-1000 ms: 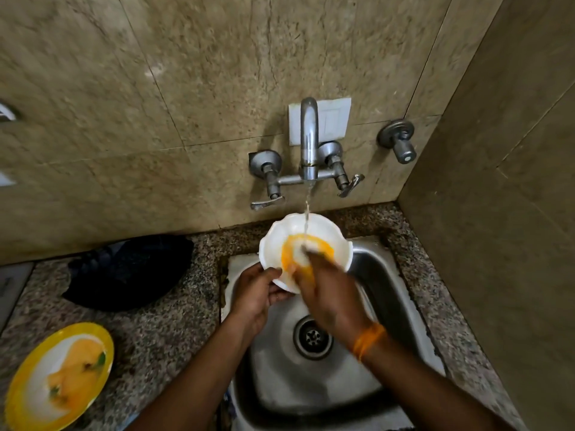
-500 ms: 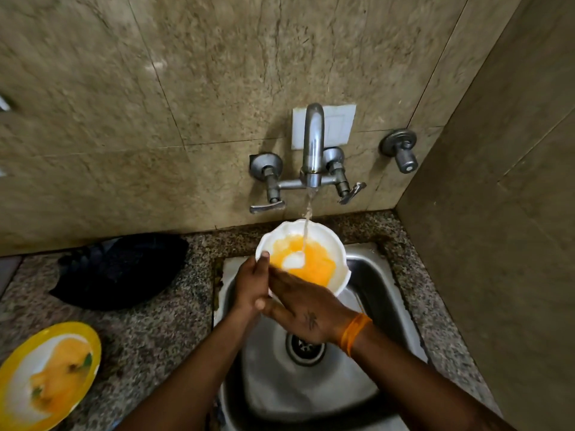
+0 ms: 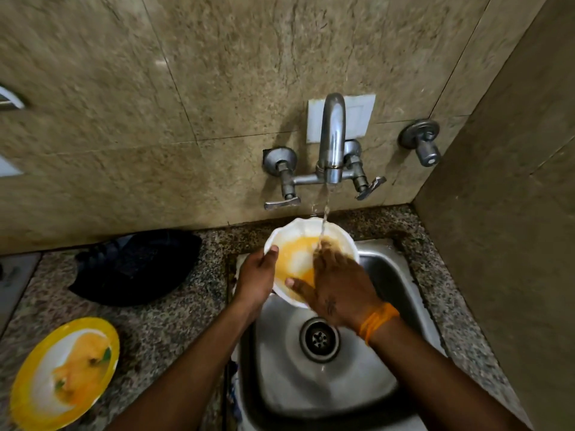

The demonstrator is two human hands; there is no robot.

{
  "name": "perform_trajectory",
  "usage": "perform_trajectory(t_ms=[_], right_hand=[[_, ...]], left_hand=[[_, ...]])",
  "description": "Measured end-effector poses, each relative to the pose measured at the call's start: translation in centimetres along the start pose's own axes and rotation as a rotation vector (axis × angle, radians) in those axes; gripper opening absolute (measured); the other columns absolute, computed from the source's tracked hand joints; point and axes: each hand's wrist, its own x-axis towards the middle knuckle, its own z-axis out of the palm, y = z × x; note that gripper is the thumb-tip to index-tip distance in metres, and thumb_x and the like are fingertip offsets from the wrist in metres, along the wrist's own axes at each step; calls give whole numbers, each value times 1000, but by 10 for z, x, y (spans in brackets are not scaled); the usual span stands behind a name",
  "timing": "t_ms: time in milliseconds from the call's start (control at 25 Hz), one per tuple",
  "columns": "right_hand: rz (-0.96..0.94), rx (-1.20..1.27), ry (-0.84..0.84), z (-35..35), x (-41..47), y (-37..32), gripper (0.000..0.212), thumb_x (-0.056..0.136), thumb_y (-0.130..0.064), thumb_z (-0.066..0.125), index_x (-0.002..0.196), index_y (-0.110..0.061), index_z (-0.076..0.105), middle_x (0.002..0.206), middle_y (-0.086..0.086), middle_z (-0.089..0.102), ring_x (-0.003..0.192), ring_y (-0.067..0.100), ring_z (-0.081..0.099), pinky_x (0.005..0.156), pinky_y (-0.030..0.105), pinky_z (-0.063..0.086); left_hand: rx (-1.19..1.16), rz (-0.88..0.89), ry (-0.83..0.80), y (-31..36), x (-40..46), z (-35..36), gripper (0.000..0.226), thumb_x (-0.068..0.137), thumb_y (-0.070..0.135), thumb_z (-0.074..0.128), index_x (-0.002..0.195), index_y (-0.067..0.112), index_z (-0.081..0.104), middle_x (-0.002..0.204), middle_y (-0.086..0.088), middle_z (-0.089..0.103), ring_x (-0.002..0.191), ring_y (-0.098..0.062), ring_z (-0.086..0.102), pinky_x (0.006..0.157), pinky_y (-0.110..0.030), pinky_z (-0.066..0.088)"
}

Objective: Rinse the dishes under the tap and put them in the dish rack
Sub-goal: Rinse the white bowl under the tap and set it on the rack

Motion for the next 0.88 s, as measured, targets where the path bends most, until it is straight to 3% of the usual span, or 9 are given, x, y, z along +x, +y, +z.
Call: perform_trajectory(t_ms=[120,200,320,440,520,640,720,800,880], right_hand=[[-141,298,-83,-8,21,-15,78,104,-62,26,162,-10,20,170,12,15,159,24,0,128,40,8],[-245,523,-182,-6,9,-14,75,101,-69,24,160,-23,30,168,2,25,158,16,12,128,36,14],[-158,218,-79,10,-12,18,90,91,-83,13,146,-23,52,154,3,50,145,23,41,119,38,30],[69,-93,-33,15,-7,32,103,90,-82,12,161,-8,18,170,14,15,158,28,10,127,47,7],[38,-23,-7,20,3,22,100,94,-78,17,163,-7,6,171,15,3,159,27,-3,128,48,-2],[-221,281,4,24,0,1,83,102,-68,24,164,-15,10,172,9,9,159,18,2,129,36,2],[-343,411,-20,27,-15,0,75,103,-66,28,162,-21,22,169,1,25,156,13,20,127,27,14],[-334,210,67,33,-29,17,76,99,-70,33,155,-19,40,161,4,42,149,19,37,123,31,21],[-209,-108,80,31,-33,36,73,101,-58,40,156,-10,37,162,14,38,151,31,32,126,42,15]], left_hand=[[22,22,-103,1,-3,11,29,104,41,54,105,24,77,102,-4,80,96,-23,76,81,-39,62],[34,53,-112,3,1,8,35,102,43,54,106,16,77,101,-10,80,99,-31,75,87,-46,58],[68,13,-49,-3,7,0,35,103,38,55,102,10,76,92,-12,79,92,-37,75,79,-48,61],[138,28,-61,-5,7,8,32,102,39,55,101,15,76,90,-6,80,88,-29,77,72,-39,61],[190,61,-108,-5,6,16,34,99,46,55,100,19,76,90,1,79,85,-19,75,75,-34,58],[255,119,-95,-4,6,22,32,100,47,53,90,24,74,78,12,75,74,-3,68,64,-22,49],[283,154,8,-6,10,21,34,100,46,52,92,19,72,80,5,74,79,-13,70,68,-26,49],[264,156,79,-11,14,15,37,97,47,51,96,15,71,83,0,73,84,-25,72,71,-33,54],[218,150,102,-17,12,11,36,98,45,52,107,15,72,94,-3,75,92,-28,72,80,-44,59]])
